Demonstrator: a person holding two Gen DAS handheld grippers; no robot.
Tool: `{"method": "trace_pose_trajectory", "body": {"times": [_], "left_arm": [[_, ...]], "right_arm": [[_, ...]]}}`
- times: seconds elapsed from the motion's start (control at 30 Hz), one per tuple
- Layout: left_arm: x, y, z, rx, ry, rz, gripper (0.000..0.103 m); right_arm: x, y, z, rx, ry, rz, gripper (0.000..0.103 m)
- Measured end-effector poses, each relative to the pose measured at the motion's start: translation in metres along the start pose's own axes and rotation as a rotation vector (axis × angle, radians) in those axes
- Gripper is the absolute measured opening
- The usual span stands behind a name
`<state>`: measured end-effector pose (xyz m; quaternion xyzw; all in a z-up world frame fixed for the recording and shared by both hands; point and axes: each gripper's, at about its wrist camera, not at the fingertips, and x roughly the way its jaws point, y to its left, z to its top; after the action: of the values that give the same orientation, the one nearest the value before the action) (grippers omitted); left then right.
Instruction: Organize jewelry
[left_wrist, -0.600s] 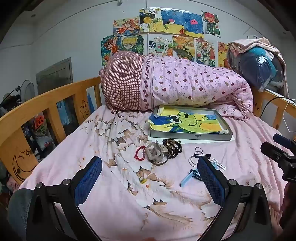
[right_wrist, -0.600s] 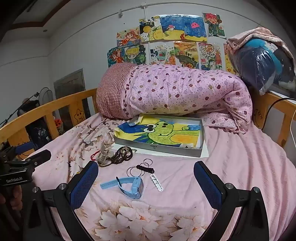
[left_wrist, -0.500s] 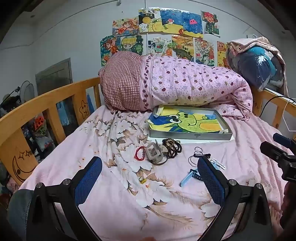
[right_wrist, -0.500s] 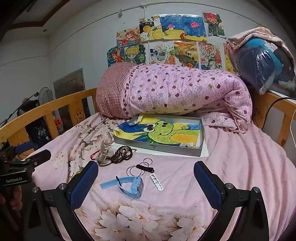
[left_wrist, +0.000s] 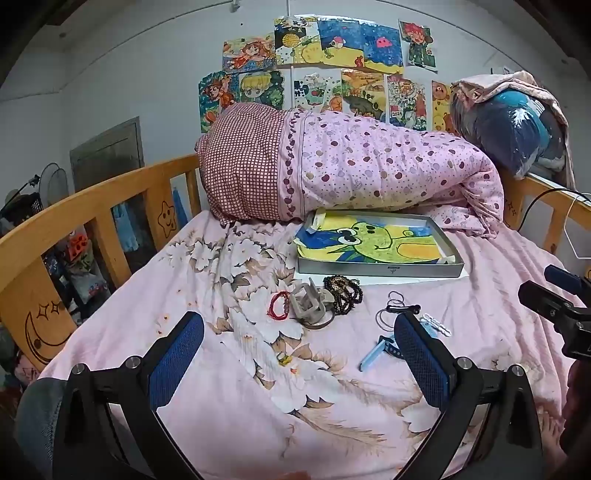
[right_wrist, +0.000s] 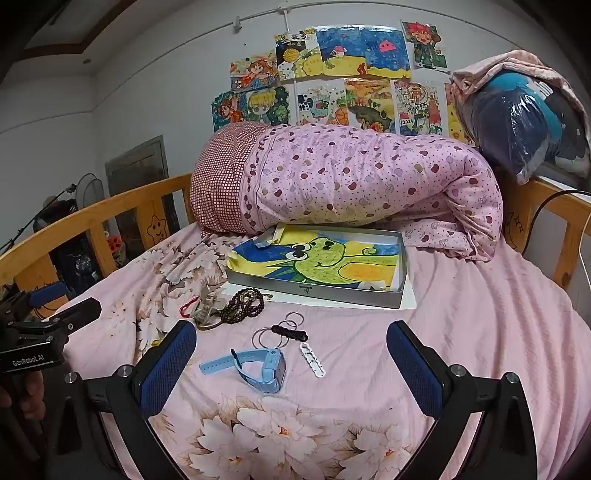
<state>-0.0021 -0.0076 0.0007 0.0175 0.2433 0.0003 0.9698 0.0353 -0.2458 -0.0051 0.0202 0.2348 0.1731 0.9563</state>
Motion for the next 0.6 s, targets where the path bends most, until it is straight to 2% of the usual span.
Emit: {"method": "trace_pose_trajectory", "body": {"times": [0.6], "left_arm": [[-0.0003, -0.0015, -0.0011, 0.003, -0.001, 0.001, 0.101]], "right_arm": [[0.0007, -0.0015, -0.0005, -0.001, 0.003, -0.001, 0.103]]}}
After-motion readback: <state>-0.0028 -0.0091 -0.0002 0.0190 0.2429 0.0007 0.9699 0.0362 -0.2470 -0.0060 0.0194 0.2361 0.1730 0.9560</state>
